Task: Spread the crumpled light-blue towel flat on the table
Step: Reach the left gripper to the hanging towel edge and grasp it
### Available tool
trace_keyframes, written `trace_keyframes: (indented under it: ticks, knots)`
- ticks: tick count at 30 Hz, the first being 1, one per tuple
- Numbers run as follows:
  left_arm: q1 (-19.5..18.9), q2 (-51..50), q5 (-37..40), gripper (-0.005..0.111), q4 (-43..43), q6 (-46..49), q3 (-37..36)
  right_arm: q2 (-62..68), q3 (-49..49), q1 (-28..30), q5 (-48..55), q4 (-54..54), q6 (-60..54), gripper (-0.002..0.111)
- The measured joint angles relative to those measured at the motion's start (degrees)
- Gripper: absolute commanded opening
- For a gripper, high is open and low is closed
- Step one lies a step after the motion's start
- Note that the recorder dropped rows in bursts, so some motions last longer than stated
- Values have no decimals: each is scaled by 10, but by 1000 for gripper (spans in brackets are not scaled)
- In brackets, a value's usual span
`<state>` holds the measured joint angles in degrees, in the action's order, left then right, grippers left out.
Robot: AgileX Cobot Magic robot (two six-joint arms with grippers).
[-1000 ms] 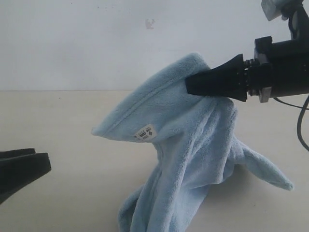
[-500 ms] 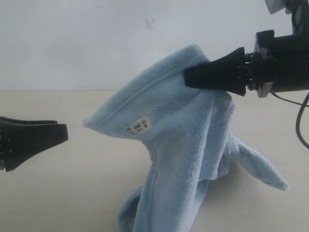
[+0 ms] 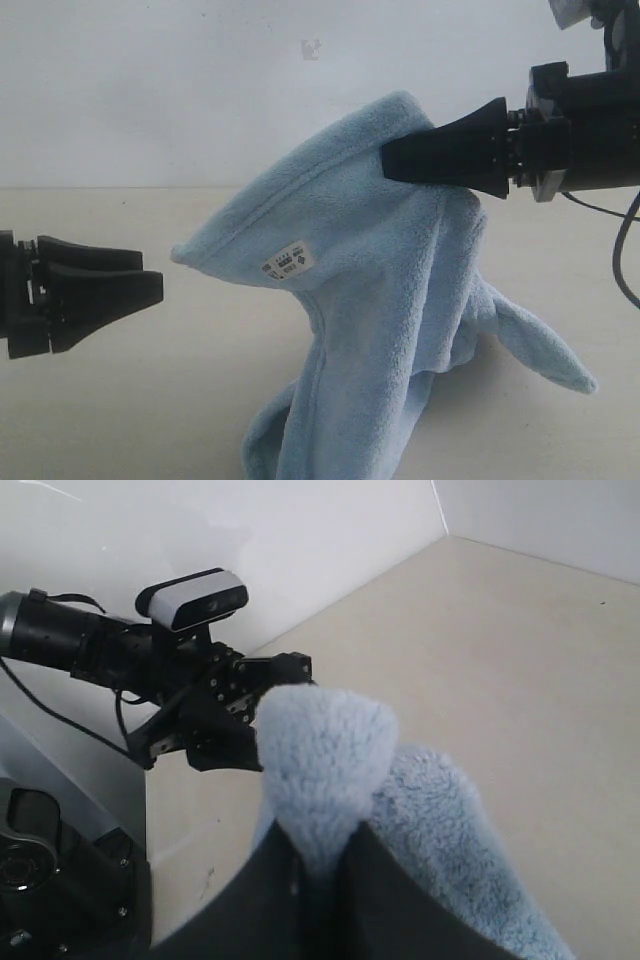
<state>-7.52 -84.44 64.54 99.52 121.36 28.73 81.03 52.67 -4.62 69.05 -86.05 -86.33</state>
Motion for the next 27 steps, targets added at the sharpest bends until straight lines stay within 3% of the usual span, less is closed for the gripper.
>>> trace_keyframes:
  ticks: [11, 18, 21, 27]
  knots:
    - [0, -33, 21, 62, 1, 5, 72, 0, 0, 0, 0, 0, -1, 0]
    - [30, -33, 45, 63, -84, 6, 72, 0, 0, 0, 0, 0, -4, 0]
    - [56, -33, 4, 63, -90, 6, 72, 0, 0, 0, 0, 0, -5, 0]
    - [61, -33, -30, 66, -84, 6, 90, 0, 0, 0, 0, 0, -5, 0]
